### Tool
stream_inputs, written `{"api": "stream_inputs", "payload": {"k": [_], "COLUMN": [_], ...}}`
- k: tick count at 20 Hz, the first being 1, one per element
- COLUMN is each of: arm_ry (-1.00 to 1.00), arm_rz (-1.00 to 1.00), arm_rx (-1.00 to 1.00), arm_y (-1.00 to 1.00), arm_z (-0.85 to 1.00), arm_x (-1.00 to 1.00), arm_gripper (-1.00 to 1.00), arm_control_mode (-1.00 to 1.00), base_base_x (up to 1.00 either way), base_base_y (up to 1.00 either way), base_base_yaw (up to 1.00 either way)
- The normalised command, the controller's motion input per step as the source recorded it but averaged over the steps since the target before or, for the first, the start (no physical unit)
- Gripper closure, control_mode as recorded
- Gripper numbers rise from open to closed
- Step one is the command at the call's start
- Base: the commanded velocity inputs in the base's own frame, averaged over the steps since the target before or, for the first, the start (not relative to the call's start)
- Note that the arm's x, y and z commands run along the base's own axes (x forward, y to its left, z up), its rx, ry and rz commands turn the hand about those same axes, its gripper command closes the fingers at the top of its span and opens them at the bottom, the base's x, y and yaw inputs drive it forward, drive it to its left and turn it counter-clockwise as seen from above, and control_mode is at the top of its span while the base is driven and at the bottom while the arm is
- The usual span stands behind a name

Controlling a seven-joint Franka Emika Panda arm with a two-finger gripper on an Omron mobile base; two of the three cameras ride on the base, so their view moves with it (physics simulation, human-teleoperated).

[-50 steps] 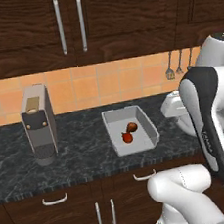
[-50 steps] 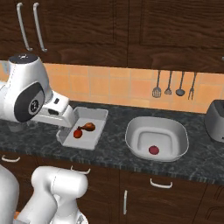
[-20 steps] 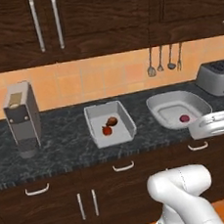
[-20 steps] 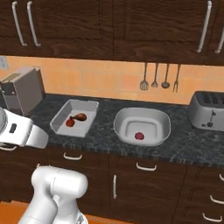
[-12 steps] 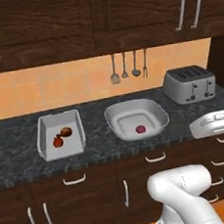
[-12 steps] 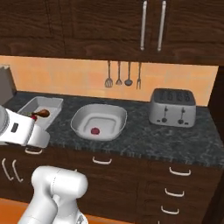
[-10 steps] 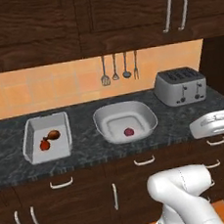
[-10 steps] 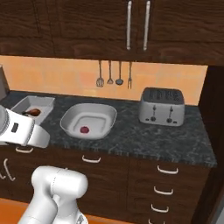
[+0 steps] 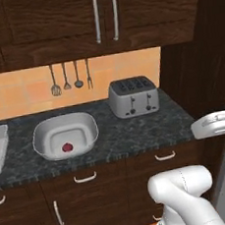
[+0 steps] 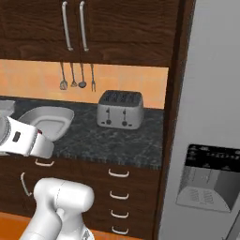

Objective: Place one tomato and one chicken drumstick in each tupperware on the nearby counter, to pack two identical lunches.

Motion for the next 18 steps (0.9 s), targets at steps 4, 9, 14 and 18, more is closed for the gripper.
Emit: {"api": "stream_inputs", "payload": {"k": [4,9,14,18], "arm_ry": [0.00,0.00,0.00,0.00], "arm_rz": [0.00,0.00,0.00,0.00], "arm_rx": [0.00,0.00,0.00,0.00], "arm_y": [0.00,0.00,0.00,0.00], "arm_z": [0.00,0.00,0.00,0.00], "arm_x": [0.00,0.00,0.00,0.00], "arm_gripper": [-1.00,-1.00,-1.00,-1.00], "arm_control_mode": [1.00,1.00,1.00,1.00], "base_base_x": [-0.51,-0.14,0.02,0.11], "base_base_y": [-0.71,-0.59,-0.98,-1.00], "base_base_yaw": [0.00,-0.02,0.00,0.03]}}
